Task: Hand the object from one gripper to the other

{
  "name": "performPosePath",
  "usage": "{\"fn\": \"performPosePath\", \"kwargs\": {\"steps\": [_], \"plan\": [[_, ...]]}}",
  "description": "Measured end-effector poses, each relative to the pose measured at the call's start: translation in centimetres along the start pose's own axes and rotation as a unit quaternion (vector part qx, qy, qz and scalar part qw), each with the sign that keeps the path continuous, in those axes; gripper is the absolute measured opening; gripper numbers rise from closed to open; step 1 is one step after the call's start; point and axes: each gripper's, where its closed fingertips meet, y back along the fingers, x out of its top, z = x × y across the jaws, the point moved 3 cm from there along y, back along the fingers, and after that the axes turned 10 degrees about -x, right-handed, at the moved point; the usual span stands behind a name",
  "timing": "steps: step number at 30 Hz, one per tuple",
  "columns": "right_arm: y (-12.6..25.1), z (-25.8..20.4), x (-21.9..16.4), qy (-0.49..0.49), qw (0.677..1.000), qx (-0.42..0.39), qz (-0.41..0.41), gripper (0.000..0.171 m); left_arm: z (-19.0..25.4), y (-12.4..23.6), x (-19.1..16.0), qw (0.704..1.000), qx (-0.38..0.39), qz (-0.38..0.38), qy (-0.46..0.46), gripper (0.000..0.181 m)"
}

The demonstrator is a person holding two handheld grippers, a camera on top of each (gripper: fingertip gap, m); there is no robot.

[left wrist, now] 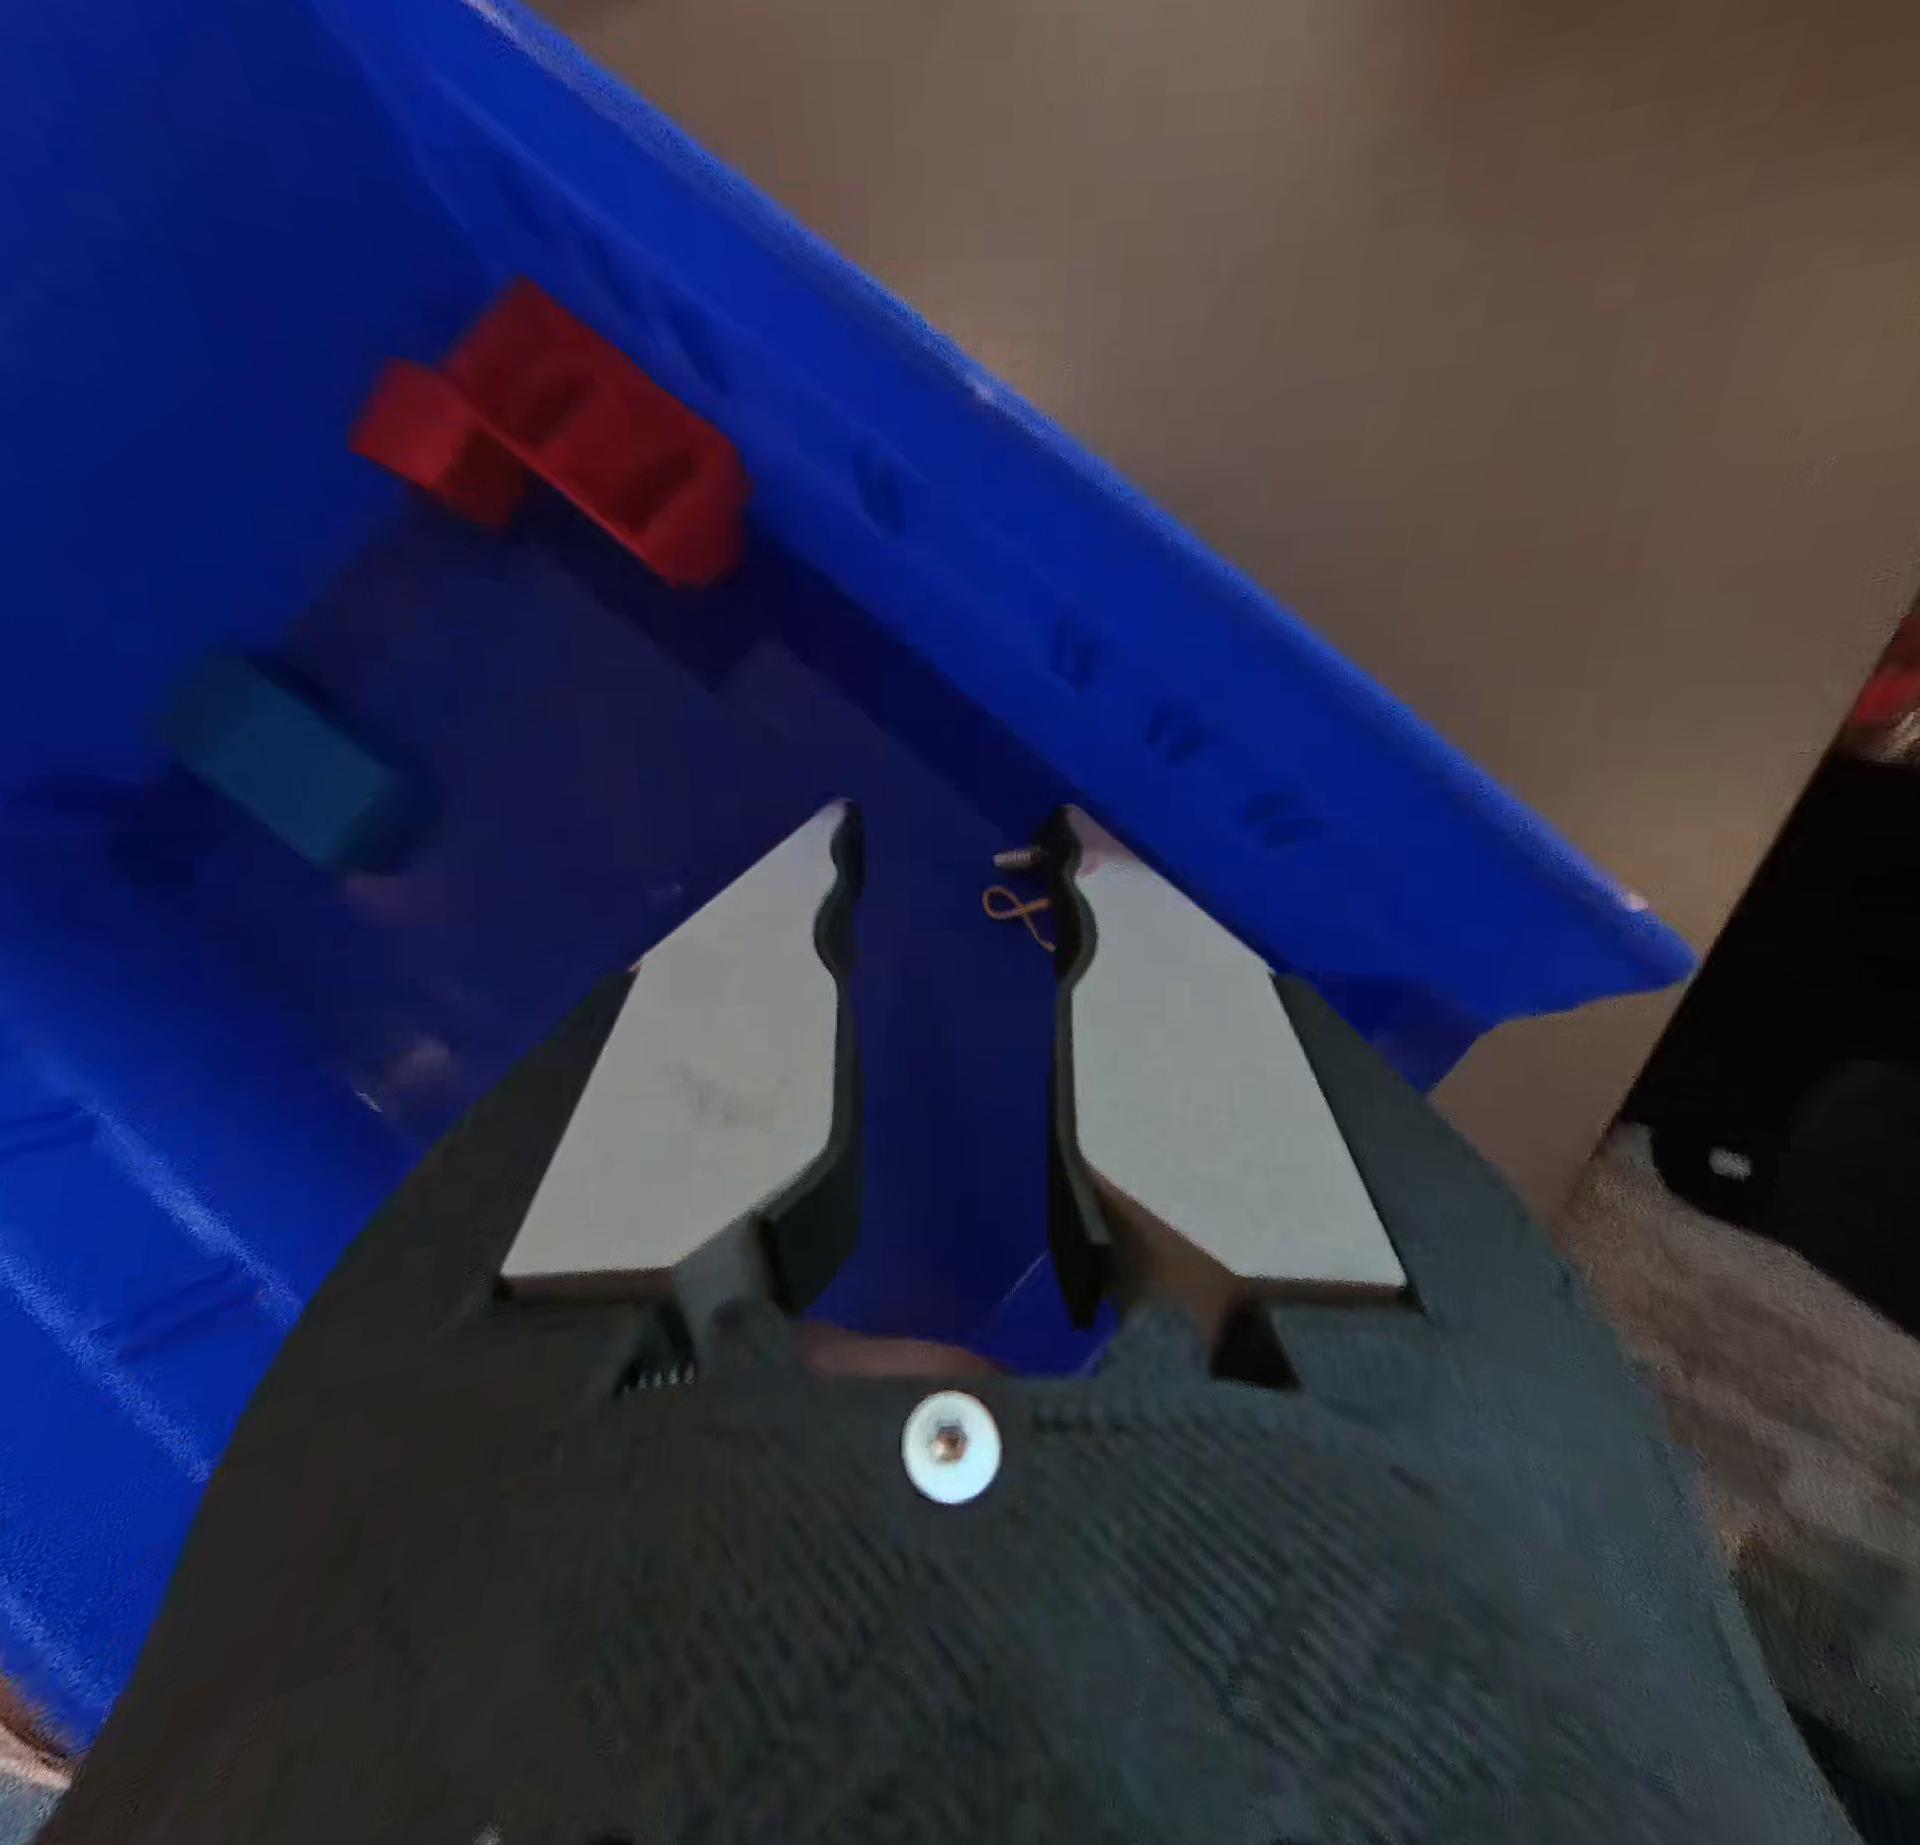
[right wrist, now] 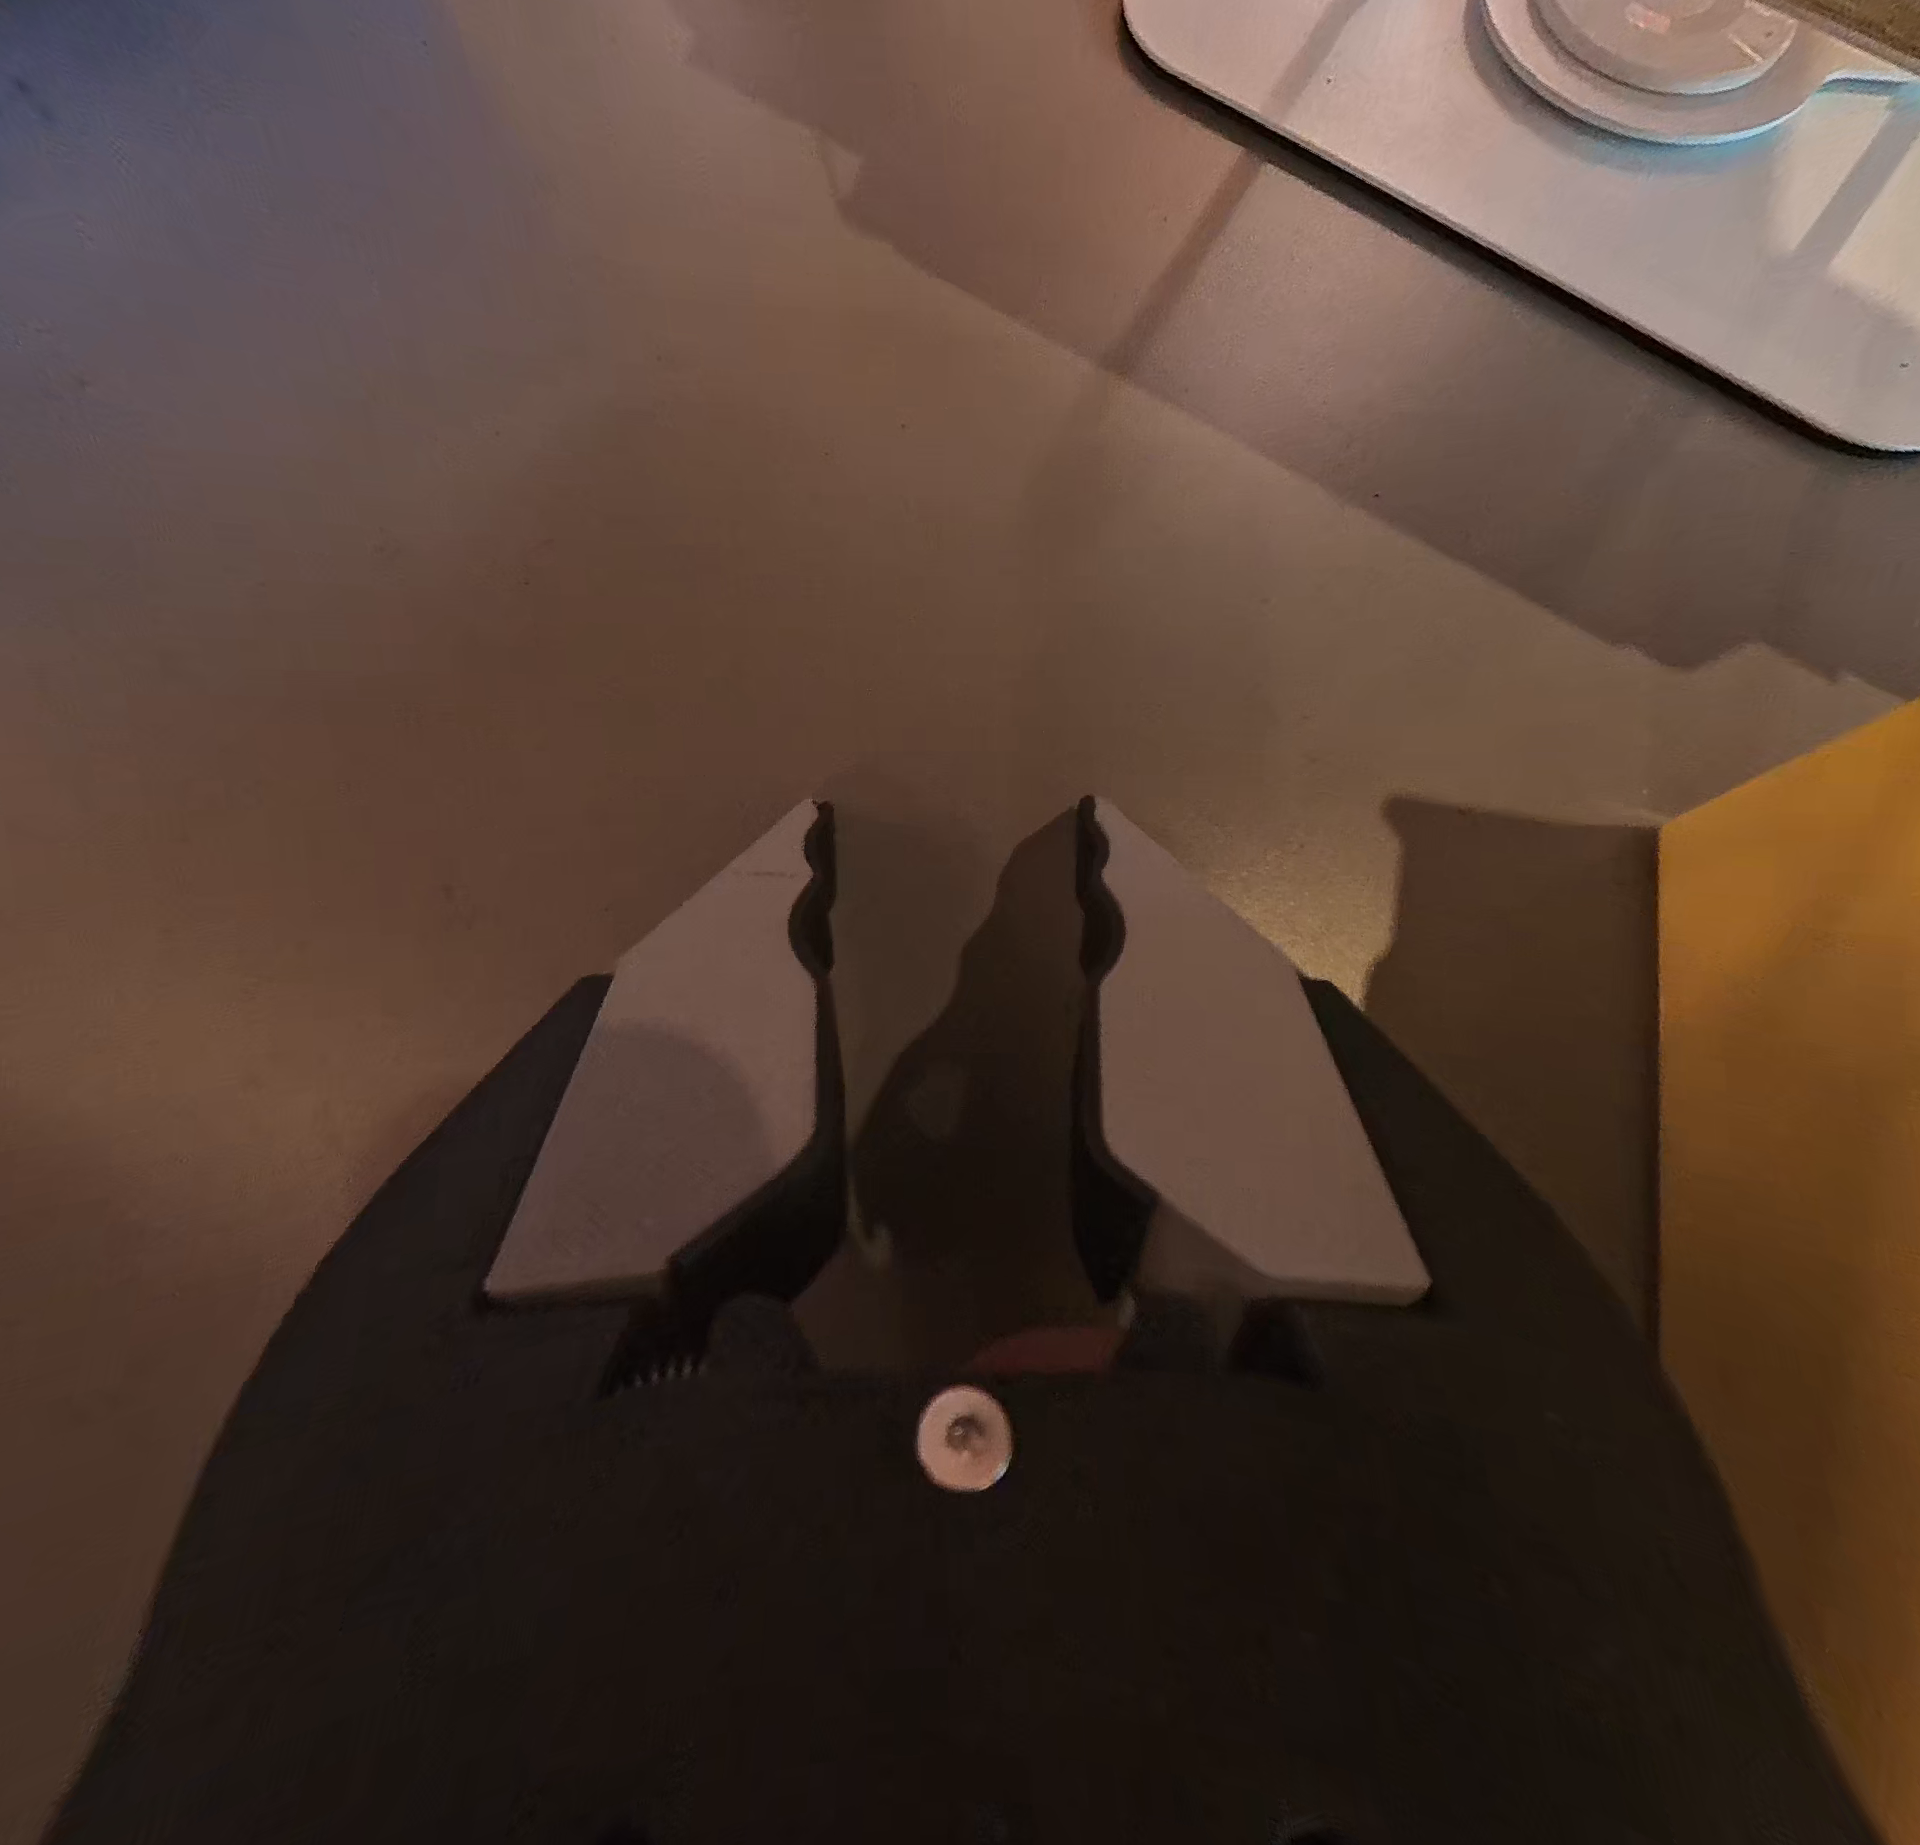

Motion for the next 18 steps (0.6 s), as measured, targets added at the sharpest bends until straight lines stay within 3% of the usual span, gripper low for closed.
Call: {"fn": "performPosePath", "kwargs": {"steps": [3,5,8,10,11,14,18], "plan": [[0.0,0.2,0.0,-0.010,1.000,0.003,0.000,0.041,-0.1,-1.9,-1.8,0.997,-0.003,-0.073,-0.018,0.030],[0.0,0.3,0.1,-0.018,1.000,0.007,0.000,0.039,0.4,-2.3,-1.1,0.998,-0.031,-0.059,-0.020,0.020],[0.0,0.3,0.1,-0.020,1.000,0.011,0.000,0.040,0.1,-3.6,-2.1,0.993,-0.040,-0.108,-0.013,0.009],[0.0,0.3,0.1,-0.016,1.000,0.008,0.000,0.037,0.4,-3.9,-2.2,0.992,-0.061,-0.113,-0.012,0.018],[0.0,0.3,0.1,-0.015,1.000,0.009,0.000,0.038,0.4,-3.7,-1.9,0.992,-0.069,-0.104,-0.001,0.036],[-0.1,0.3,0.2,-0.013,1.000,0.012,0.001,0.039,0.1,-2.7,-0.7,0.995,-0.086,-0.054,0.020,0.031],[-0.1,0.2,0.1,-0.009,1.000,0.013,0.001,0.041,0.7,-2.0,-1.0,0.992,-0.101,-0.073,0.008,0.030]]}}
